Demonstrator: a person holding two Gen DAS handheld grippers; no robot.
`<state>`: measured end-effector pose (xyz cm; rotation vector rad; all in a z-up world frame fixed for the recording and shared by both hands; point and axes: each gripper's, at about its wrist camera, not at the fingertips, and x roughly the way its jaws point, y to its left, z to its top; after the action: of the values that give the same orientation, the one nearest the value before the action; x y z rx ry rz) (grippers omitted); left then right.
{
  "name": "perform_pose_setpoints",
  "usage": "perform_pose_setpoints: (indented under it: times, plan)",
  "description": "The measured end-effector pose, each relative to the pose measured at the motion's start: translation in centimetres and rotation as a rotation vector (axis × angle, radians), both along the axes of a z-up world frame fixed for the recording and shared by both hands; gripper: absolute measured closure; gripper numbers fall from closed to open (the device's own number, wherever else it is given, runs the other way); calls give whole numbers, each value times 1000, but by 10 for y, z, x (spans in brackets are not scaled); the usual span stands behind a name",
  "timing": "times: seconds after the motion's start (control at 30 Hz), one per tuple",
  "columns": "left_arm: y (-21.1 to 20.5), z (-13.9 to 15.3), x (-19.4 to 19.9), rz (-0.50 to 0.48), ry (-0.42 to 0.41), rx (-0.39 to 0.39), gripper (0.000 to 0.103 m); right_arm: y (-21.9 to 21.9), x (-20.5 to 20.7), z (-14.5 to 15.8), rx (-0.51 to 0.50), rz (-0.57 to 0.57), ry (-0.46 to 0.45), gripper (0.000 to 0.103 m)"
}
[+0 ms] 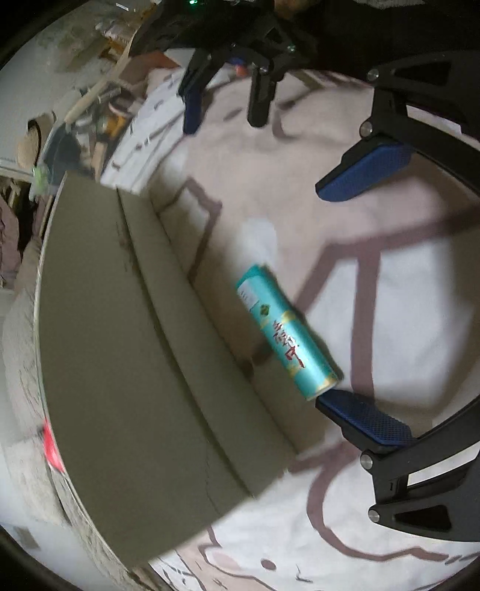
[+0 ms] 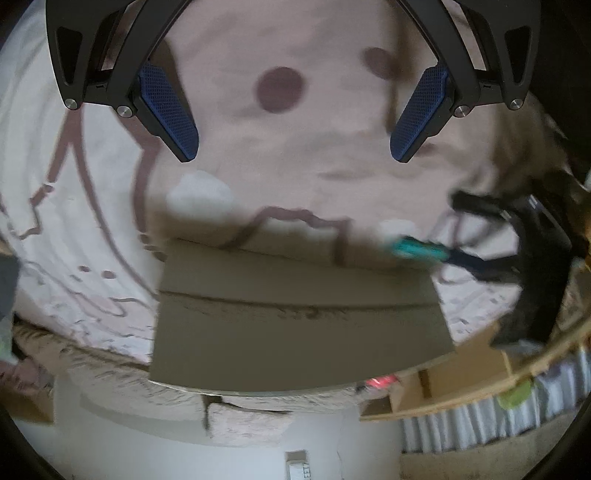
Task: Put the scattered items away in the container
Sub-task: 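Move the right tool down toward the teal lighter beside the box, then reposition the right tool around the teal lighter, turning it lengthwise between the fingers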
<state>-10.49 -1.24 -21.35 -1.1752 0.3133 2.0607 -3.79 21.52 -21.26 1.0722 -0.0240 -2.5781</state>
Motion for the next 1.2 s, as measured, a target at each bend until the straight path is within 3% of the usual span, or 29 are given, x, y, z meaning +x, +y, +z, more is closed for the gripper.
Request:
perform_pose_setpoints:
  times: [0.23, 0.53, 0.63, 0.7, 0.8, 1.2]
  plan:
    - [24, 3, 8, -57, -19, 70, 0, -1, -18, 18, -203, -24, -35, 0]
    - [38, 6, 20, -60, -37, 157, 0, -28, -64, 15, -189, 10, -123, 0]
    - [33, 4, 21, -21, -52, 180, 0, -33, -75, 10, -164, 15, -134, 25]
    - [29, 4, 22, 9, -64, 209, 0, -36, -84, 4, -175, 32, -159, 47]
    - [23, 3, 18, 43, -90, 258, 0, -39, -90, -1, -175, 38, -165, 66]
    - [32, -3, 9, 113, -36, 247, 0, -52, -95, -10, -159, 59, -159, 70]
